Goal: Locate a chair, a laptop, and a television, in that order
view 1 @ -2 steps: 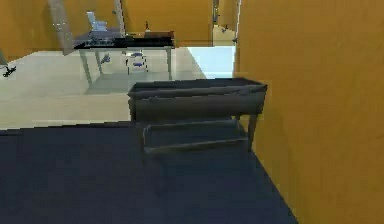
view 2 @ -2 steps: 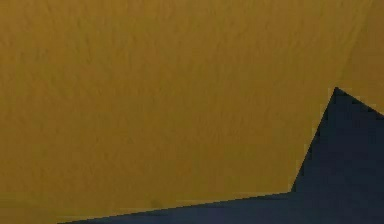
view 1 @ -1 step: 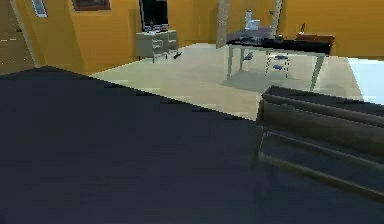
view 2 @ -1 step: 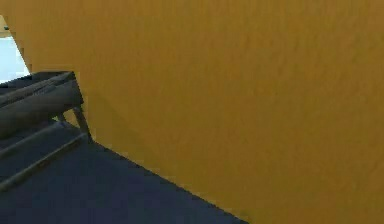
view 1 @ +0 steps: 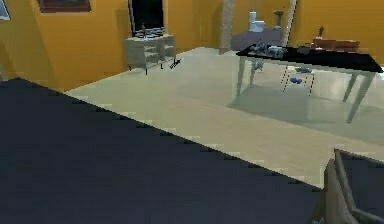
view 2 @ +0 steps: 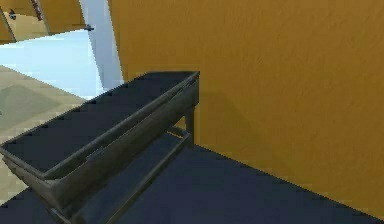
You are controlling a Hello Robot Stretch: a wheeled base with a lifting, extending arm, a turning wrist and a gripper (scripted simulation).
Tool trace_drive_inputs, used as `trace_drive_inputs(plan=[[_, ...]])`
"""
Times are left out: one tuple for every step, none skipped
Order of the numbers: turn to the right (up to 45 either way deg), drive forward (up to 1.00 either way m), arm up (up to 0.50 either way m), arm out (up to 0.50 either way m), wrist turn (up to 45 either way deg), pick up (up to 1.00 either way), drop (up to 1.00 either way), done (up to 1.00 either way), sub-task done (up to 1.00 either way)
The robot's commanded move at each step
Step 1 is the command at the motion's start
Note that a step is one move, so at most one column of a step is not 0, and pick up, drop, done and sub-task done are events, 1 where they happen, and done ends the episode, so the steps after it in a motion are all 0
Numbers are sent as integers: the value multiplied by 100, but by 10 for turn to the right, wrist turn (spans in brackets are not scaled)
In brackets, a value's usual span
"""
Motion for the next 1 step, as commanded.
trace_drive_inputs(plan=[[-60,0,0,0,0,0,0,0,0]])
